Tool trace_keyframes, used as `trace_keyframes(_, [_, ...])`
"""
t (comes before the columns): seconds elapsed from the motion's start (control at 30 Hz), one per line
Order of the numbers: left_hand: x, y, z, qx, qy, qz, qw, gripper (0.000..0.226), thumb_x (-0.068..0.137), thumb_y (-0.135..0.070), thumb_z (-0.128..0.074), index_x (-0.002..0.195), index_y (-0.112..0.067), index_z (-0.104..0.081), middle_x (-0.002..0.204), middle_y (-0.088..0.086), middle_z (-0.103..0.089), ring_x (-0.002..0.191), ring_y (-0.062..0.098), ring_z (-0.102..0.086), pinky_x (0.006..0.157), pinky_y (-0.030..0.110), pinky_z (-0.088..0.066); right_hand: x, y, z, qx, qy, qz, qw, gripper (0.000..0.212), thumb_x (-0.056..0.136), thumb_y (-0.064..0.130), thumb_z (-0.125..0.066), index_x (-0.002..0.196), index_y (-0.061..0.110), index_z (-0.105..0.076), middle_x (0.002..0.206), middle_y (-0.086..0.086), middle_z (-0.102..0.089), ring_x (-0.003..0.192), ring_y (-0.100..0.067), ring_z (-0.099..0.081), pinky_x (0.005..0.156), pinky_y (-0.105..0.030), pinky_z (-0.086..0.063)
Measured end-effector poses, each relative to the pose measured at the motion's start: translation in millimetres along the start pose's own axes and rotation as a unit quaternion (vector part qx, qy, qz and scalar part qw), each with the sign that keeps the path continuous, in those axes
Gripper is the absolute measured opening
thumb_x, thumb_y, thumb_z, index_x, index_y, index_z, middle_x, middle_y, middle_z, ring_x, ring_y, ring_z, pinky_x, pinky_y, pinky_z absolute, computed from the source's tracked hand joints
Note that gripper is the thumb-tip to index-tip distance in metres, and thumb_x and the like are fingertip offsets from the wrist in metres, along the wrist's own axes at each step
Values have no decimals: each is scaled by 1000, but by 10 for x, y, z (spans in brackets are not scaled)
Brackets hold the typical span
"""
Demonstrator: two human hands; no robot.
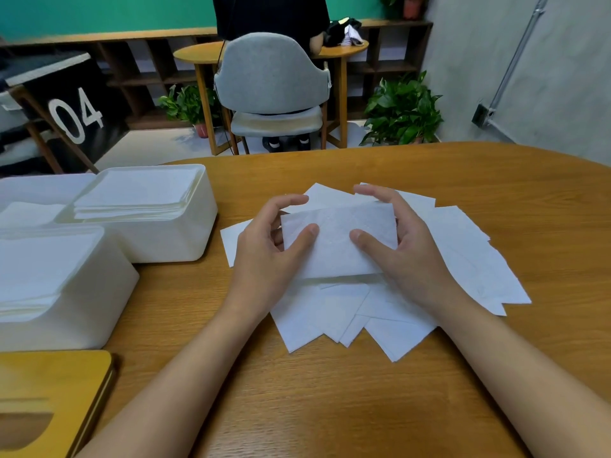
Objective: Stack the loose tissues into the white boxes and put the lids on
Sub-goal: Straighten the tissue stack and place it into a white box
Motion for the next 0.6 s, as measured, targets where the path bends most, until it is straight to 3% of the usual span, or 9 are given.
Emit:
trace_keyframes(0.1, [2,-6,-1,36,6,21,999,43,95,-34,-76,134,-35,-59,129,-17,-60,113,-11,-57,81,7,-46,6,29,13,48,-8,5,999,54,98,5,-71,139,32,-49,129,-2,-65,106,-18,-71,83,-34,-61])
trace_keyframes(0.17, [8,-50,0,-24,24,66,997,48,96,-30,-75,139,-33,-55,126,-18,-63,104,-20,-58,76,4,-47,10,39,35,76,-12,-2,997,53,98,5,-70,135,34,-46,124,-10,-67,101,-22,-73,79,-35,-62])
trace_keyframes(0.23, [-3,-90,-3,-102,47,94,989,49,97,-19,-74,141,-29,-54,113,-13,-74,95,-7,-71,70,15,-56,14,27,46,87,-13,-12,996,51,99,6,-69,133,35,-44,122,-14,-66,101,-25,-73,80,-40,-63])
trace_keyframes(0.3, [-7,-84,2,-119,43,92,988,47,98,-12,-73,138,-28,-55,112,-6,-77,91,14,-78,69,35,-64,9,23,59,92,-7,-20,996,49,98,7,-70,131,36,-48,122,-12,-66,103,-27,-72,82,-44,-63])
trace_keyframes(0.37, [-1,-23,8,-99,22,83,991,40,97,-12,-74,131,-28,-57,112,-1,-77,90,23,-78,72,50,-65,3,33,76,63,11,-9,998,39,96,6,-72,126,29,-63,120,0,-71,106,-22,-70,87,-38,-60])
trace_keyframes(0.4, [6,4,6,-79,12,73,994,37,97,-14,-75,126,-28,-57,112,-1,-76,90,23,-77,72,51,-64,5,38,84,33,24,-4,999,30,96,5,-72,119,23,-72,116,5,-75,108,-16,-70,90,-32,-57])
trace_keyframes(0.47, [10,38,-8,-10,2,26,1000,37,95,-18,-78,120,-29,-54,114,-8,-70,97,17,-72,75,42,-60,10,5,90,0,31,-17,999,24,97,1,-69,108,19,-81,111,10,-79,112,-6,-70,97,-26,-52])
trace_keyframes(0.53, [-3,29,-9,88,-4,-72,994,48,90,-24,-83,123,-30,-48,123,-12,-58,110,10,-62,84,24,-53,32,-53,123,-2,-11,-40,999,30,98,0,-66,111,22,-82,116,14,-77,117,-5,-68,107,-36,-52])
trace_keyframes(0.6, [-11,20,4,161,18,-158,974,55,85,-31,-87,126,-26,-51,126,-9,-52,115,12,-55,91,16,-44,72,-108,176,-19,-58,-52,997,34,98,1,-64,114,26,-80,118,18,-76,120,-4,-66,111,-44,-50])
Point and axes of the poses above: each hand's wrist, its own x-axis towards the middle knuckle, its own z-axis out of the back of the hand, y = z × x, the point moved 1 cm from there along x, towards the middle knuckle
